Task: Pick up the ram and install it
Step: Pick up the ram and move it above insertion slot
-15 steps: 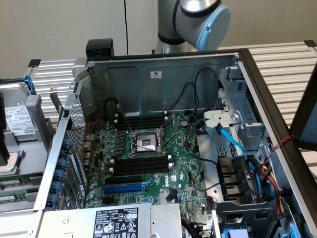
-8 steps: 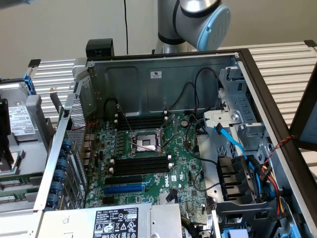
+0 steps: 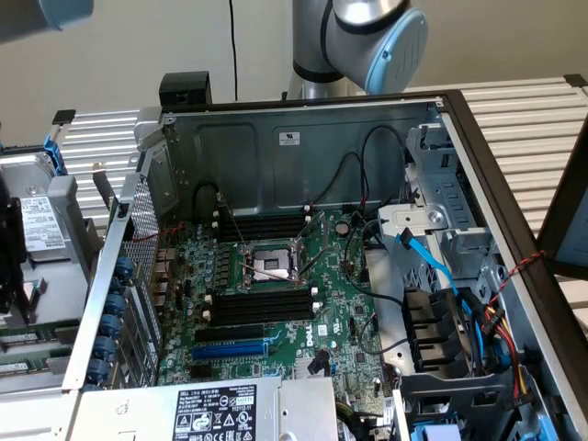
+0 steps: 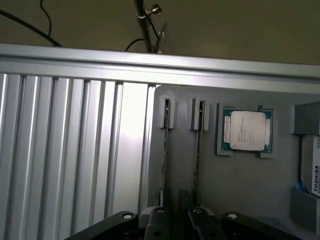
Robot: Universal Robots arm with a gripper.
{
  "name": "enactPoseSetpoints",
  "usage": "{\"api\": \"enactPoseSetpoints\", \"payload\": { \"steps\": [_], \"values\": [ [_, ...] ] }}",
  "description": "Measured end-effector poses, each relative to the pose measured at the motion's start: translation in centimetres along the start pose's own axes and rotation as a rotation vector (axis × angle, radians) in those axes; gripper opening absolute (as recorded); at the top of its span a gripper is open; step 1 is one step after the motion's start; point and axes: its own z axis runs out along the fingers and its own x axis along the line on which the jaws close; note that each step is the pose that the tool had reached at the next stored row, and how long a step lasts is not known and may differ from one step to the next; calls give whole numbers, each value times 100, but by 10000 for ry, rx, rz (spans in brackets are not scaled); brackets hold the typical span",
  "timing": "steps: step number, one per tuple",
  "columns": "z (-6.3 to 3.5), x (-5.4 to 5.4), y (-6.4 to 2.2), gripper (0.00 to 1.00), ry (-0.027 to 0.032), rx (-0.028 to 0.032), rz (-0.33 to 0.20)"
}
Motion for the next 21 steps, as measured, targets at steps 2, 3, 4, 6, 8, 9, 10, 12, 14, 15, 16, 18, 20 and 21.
{"api": "enactPoseSetpoints", "payload": {
  "steps": [2,3,4,6,8,9,10,12,14,15,16,18,20,21],
  "values": [
    [37,-2,14,21,1,-2,1],
    [55,-3,24,21,1,-3,0],
    [73,-5,36,21,1,-3,0],
    [112,-7,56,21,0,0,0],
    [149,-9,66,21,2,1,0],
    [166,-9,68,21,7,-1,-1],
    [183,-9,69,21,12,-3,-2],
    [236,-11,68,21,30,-3,-6],
    [264,-12,67,21,57,-3,-14],
    [275,-13,67,21,80,-5,-20],
    [284,-12,66,21,108,-6,-25],
    [297,-8,66,21,167,-10,-36],
    [310,-7,65,21,215,-9,-55],
    [317,-7,65,21,228,-2,-67]
  ]
}}
